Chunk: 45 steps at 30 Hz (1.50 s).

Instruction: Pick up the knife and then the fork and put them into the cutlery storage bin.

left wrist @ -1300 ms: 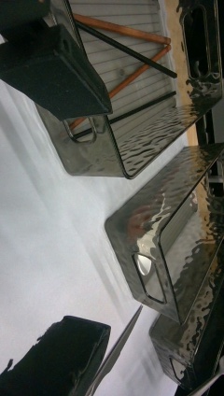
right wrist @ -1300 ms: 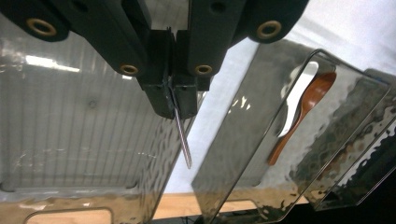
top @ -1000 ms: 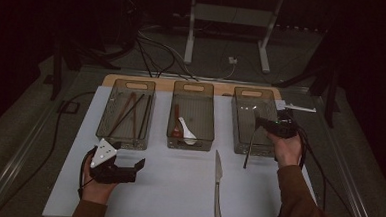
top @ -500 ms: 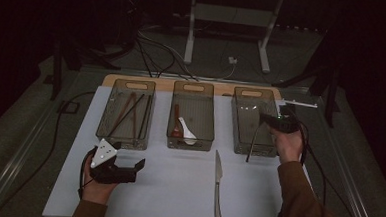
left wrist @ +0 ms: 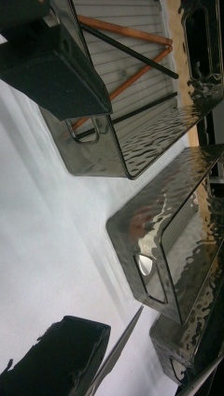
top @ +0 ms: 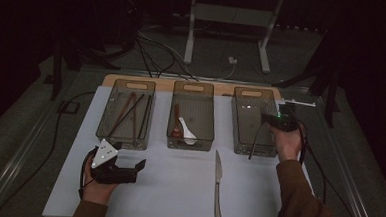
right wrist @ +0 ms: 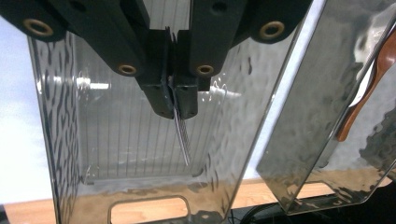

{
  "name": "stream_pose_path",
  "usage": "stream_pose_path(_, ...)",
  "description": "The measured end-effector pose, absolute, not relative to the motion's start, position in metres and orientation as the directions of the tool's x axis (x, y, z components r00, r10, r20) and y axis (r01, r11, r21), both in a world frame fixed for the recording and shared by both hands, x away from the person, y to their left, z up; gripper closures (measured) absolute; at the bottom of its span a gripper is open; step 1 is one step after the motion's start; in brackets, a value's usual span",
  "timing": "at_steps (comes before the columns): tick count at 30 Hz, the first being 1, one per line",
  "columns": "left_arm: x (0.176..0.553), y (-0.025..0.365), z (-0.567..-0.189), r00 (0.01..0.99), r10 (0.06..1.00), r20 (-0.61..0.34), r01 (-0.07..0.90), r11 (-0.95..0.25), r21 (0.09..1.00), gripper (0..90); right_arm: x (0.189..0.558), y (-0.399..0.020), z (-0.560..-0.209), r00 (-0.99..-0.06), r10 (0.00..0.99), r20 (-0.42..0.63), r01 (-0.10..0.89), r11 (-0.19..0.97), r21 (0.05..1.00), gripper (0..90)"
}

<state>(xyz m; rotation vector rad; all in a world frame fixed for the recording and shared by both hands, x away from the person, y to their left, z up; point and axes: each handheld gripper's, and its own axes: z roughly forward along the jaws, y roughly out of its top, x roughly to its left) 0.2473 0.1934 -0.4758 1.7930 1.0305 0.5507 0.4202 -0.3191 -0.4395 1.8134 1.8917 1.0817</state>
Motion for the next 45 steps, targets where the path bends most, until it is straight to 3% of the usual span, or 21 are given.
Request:
stream_pose_path(7,0.247,0.193,-0.476,0.541,0.838,-0.074,0.404,-0.182,0.896,0.6,0.424,-0.319,-0.444,-0.122,0.959,0.256,0.735,-0.086,0.672,84.6)
stream_pose_path(10,0.247,0.193,-0.476,0.540,0.838,-0.074,0.405,-0.182,0.896,0.6,0.425,-0.320,-0.445,-0.108,0.963,0.247,0.734,-0.090,0.673,71.0)
stream_pose_path(12,0.247,0.193,-0.476,0.540,0.838,-0.076,0.405,-0.180,0.896,0.6,0.426,-0.321,-0.446,-0.112,0.963,0.244,0.731,-0.086,0.677,54.5)
stream_pose_path(15,0.247,0.193,-0.476,0.540,0.838,-0.075,0.406,-0.181,0.896,0.7,0.425,-0.322,-0.444,-0.104,0.966,0.236,0.714,-0.093,0.694,39.8)
stream_pose_path(20,0.247,0.193,-0.476,0.541,0.838,-0.075,0.406,-0.182,0.896,0.6,0.422,-0.321,-0.442,-0.125,0.965,0.231,0.713,-0.075,0.697,22.5)
stream_pose_path(23,0.247,0.192,-0.477,0.540,0.838,-0.075,0.407,-0.182,0.895,0.6,0.420,-0.318,-0.442,-0.142,0.963,0.229,0.721,-0.058,0.691,16.8)
stream_pose_path(32,0.247,0.193,-0.477,0.539,0.839,-0.077,0.408,-0.180,0.895,0.6,0.410,-0.303,-0.440,-0.223,0.951,0.212,0.716,0.012,0.698,8.3)
stream_pose_path(45,0.247,0.194,-0.477,0.537,0.840,-0.076,0.408,-0.180,0.895,0.6,0.394,-0.292,-0.432,-0.288,0.937,0.198,0.684,0.056,0.728,3.9)
